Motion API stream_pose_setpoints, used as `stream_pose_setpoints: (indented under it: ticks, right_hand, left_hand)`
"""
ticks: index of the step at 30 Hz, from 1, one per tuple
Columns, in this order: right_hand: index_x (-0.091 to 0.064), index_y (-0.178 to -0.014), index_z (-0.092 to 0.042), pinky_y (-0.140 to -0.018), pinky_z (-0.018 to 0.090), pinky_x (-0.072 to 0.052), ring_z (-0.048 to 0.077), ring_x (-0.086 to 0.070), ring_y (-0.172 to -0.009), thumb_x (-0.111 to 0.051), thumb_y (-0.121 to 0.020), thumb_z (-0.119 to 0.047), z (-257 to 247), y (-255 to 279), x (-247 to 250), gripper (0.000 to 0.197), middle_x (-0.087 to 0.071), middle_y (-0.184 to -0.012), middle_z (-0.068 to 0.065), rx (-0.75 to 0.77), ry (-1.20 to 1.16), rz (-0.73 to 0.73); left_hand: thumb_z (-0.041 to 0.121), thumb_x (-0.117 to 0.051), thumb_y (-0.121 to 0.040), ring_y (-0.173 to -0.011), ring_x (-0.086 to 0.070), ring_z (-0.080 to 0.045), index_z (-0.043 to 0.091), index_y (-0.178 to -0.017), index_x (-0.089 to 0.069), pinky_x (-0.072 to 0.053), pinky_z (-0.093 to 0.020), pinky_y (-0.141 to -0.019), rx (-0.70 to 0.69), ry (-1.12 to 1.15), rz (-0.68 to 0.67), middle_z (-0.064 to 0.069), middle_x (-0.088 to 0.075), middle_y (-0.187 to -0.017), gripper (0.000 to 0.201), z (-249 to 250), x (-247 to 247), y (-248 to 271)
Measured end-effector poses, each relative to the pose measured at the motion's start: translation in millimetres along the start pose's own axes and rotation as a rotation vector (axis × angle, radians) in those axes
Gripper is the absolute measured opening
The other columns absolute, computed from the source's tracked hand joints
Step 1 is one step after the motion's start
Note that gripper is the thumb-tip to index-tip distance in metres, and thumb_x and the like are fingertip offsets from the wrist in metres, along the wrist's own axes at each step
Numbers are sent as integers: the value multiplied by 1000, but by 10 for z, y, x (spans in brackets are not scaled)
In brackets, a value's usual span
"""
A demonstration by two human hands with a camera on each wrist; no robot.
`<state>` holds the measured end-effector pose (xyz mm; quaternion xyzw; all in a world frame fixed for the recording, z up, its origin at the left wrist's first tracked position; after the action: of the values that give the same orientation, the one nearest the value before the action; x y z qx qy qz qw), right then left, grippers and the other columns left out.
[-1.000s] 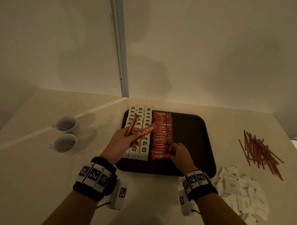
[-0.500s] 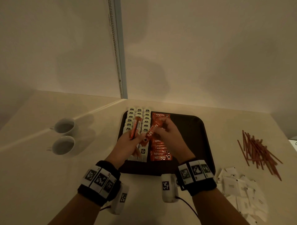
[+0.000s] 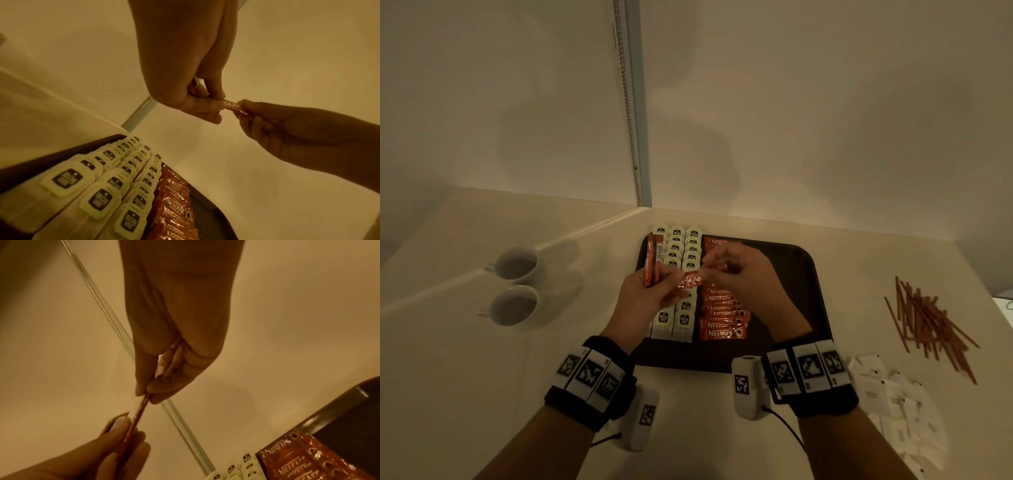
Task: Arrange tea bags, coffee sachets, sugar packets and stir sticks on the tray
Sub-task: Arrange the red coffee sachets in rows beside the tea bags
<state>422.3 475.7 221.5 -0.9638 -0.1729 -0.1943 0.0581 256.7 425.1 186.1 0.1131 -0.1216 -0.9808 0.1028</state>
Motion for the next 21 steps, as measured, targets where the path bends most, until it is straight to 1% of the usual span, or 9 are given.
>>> stream_pose_setpoints:
  ticks: [2, 4, 5, 9, 11, 13, 15, 18, 21]
  right_hand:
    - [-68, -93, -17, -69, 7, -47, -1, -63, -77, -72, -80, -18, -21, 1, 25, 14, -68, -88, -8, 28, 7, 30]
    - [-69, -92, -19, -72, 7, -48, -2, -63, -80, -71, -81, -17, -65, 15, 29, 11, -68, -86, -11, 57, 13, 67]
    - [-69, -91, -21, -72, 7, -47, -4, -63, -81, -70, -82, -16, -86, 24, 27, 10, -67, -85, -14, 72, 27, 89]
    - [-67, -93, -27, -74, 3, -44, -10, -60, -86, -69, -83, -17, -143, 50, 53, 14, -64, -86, -20, 118, 78, 119]
    - [-66, -93, -28, -73, 1, -42, -12, -59, -85, -69, -83, -16, -187, 68, 68, 16, -64, -86, -20, 137, 88, 96]
    - [-66, -90, -27, -72, 2, -43, -11, -60, -83, -68, -83, -14, -227, 81, 73, 15, -65, -84, -19, 141, 66, 89]
    - [-67, -88, -27, -72, 2, -44, -8, -62, -81, -69, -82, -14, -233, 80, 85, 14, -66, -83, -17, 137, 58, 99]
    - [-67, -87, -26, -70, 4, -46, -3, -63, -80, -71, -81, -16, -156, 75, 136, 13, -68, -84, -11, 67, 111, 40]
    - [-65, -89, -27, -68, 4, -46, -3, -62, -79, -69, -82, -18, -43, 92, 159, 12, -65, -85, -14, 7, 246, -121]
  left_hand:
    - [10, -60, -90, -89, -71, -23, 7, -97, -67, -56, -21, -72, 36, 120, -24, -11, -73, -97, 11, -16, 2, -3]
    - [7, -58, -89, -90, -71, -23, 5, -105, -66, -57, -22, -76, 55, 226, -42, -10, -73, -101, 18, -17, -21, 6]
    - [6, -58, -88, -88, -71, -22, 5, -106, -66, -57, -22, -76, 53, 257, -48, -9, -73, -100, 19, -11, -32, 16]
    - [5, -59, -86, -83, -71, -20, 6, -98, -68, -57, -20, -72, 30, 270, -59, -8, -74, -95, 15, 20, -46, 33]
    - [3, -58, -87, -80, -72, -20, 5, -97, -68, -56, -17, -65, 45, 299, -38, -8, -74, -94, 14, 17, -40, 22]
    - [2, -57, -87, -75, -72, -17, 3, -96, -67, -54, -13, -59, 85, 371, -28, -6, -74, -88, 14, 9, -47, 29]
    - [4, -58, -83, -73, -72, -15, 2, -96, -66, -53, -13, -58, 109, 432, -44, -6, -74, -87, 15, 2, -51, 46]
    - [2, -59, -85, -77, -72, -17, 3, -97, -68, -54, -14, -61, 88, 325, -62, -8, -74, -89, 15, 0, -29, 44]
    - [5, -63, -85, -82, -72, -22, 4, -94, -70, -57, -19, -69, 78, 147, -71, -11, -74, -91, 12, -22, 11, 25]
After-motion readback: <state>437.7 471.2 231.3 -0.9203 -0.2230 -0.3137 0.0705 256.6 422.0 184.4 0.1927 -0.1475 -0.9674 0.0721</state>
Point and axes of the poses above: each hand's wrist, its own y-axis away from the middle knuckle, its own x-axis out of the back of the hand, z = x × y, the point moved 1 cm from there along -y, towards the middle knuckle
